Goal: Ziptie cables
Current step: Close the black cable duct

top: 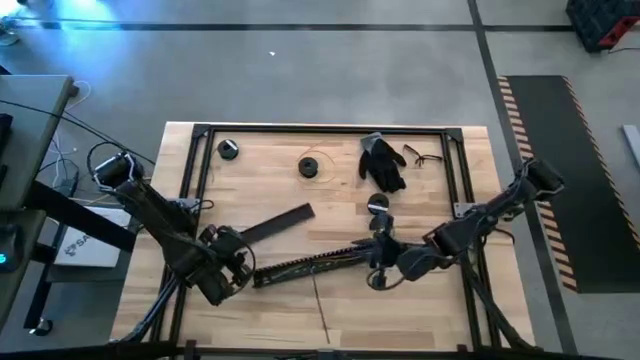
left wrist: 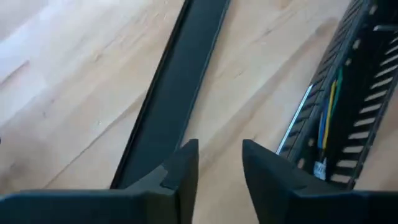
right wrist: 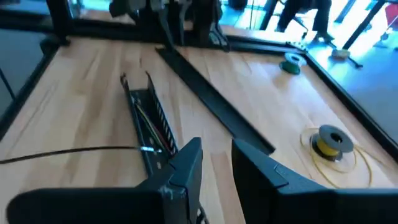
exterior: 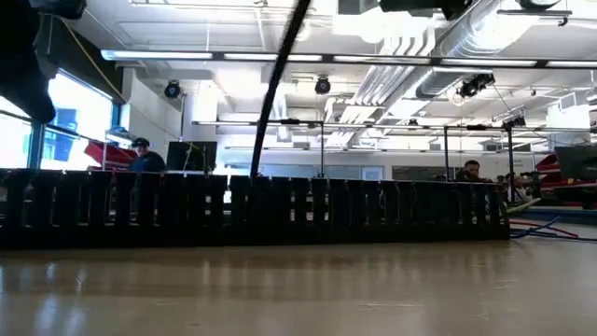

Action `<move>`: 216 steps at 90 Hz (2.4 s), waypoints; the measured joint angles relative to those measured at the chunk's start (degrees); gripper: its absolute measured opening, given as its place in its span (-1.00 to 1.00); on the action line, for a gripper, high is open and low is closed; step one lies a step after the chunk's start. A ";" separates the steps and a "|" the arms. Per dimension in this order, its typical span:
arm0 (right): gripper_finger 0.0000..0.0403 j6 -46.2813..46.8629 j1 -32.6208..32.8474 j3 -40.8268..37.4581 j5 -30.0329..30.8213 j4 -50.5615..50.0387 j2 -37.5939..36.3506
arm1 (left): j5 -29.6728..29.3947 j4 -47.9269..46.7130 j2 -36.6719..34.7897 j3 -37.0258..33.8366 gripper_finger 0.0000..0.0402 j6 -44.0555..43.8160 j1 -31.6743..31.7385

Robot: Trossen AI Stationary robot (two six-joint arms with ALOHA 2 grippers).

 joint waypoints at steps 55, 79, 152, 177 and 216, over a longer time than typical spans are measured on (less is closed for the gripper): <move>-0.64 2.56 0.00 0.02 -2.91 -0.14 0.07 | 15.11 34.80 -0.24 -24.58 -0.60 24.33 16.79; -0.65 2.27 0.00 0.02 -5.71 -0.52 0.07 | 21.45 34.16 -1.80 -21.56 -0.99 38.24 22.05; 0.11 -19.80 -15.10 7.91 -22.41 2.33 21.57 | 23.03 32.86 -5.70 -7.92 -1.00 47.73 22.60; 0.08 -24.90 -18.15 19.66 -22.84 -4.73 31.69 | 21.59 33.51 -5.73 -7.88 -1.00 46.71 23.26; -0.95 -22.56 -21.09 24.86 -23.41 -14.36 35.36 | 17.16 38.58 -11.96 -7.85 -1.00 49.83 22.59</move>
